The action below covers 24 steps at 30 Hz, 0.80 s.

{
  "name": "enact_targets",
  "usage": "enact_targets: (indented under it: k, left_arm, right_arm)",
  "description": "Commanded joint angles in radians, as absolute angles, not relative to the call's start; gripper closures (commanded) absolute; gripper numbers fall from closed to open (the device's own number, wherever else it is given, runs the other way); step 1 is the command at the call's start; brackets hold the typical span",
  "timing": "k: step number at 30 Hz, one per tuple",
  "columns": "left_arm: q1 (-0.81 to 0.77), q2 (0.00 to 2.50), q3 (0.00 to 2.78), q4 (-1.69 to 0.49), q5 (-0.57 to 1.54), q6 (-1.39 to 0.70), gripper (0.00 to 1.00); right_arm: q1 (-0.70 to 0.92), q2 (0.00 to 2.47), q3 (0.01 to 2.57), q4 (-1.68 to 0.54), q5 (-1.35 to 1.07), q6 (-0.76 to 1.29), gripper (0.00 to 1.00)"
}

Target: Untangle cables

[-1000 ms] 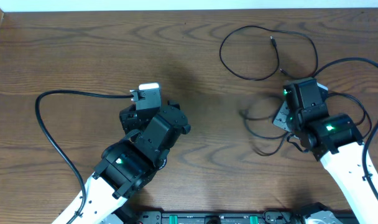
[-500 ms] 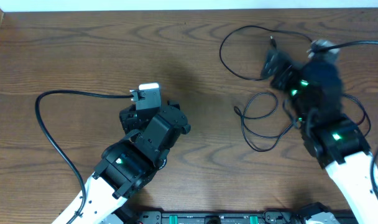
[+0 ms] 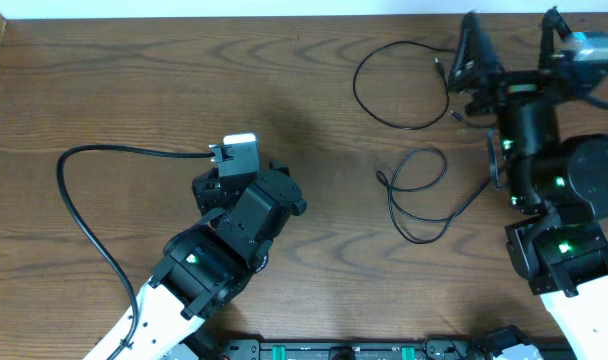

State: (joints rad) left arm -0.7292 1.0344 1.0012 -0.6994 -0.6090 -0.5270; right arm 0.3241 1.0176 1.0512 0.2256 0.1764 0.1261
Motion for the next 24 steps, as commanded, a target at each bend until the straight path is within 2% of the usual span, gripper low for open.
enact_targets:
  k: [1, 5, 8, 15, 21, 24]
  left_arm:
    - [-0.726, 1.038, 1.01, -0.699, -0.629, -0.536, 0.09]
    - [-0.726, 1.038, 1.01, -0.7, -0.629, -0.535, 0.1]
    - [-0.726, 1.038, 1.01, -0.699, -0.629, -0.536, 0.1]
    - [-0.726, 1.038, 1.01, -0.699, -0.629, -0.536, 0.1]
    - [-0.726, 1.038, 1.01, -0.699, -0.629, -0.536, 0.09]
    - [-0.726, 1.038, 1.01, -0.699, -0.629, -0.536, 0.1]
  right_arm:
    - [0.329, 1.021, 1.05, 0.141, 0.239, -0.239, 0.01]
    - [0.329, 1.021, 1.05, -0.032, 0.442, -0.411, 0.01]
    - [0.323, 1.009, 1.05, -0.142, 0.573, -0.467, 0.01]
    - [0.242, 0.834, 1.049, -0.359, 0.282, -0.452, 0.01]
    - [0.078, 0.693, 1.049, -0.491, 0.138, -0.178, 0.01]
    - [0.01, 0.653, 1.049, -0.545, -0.007, -0.101, 0.01]
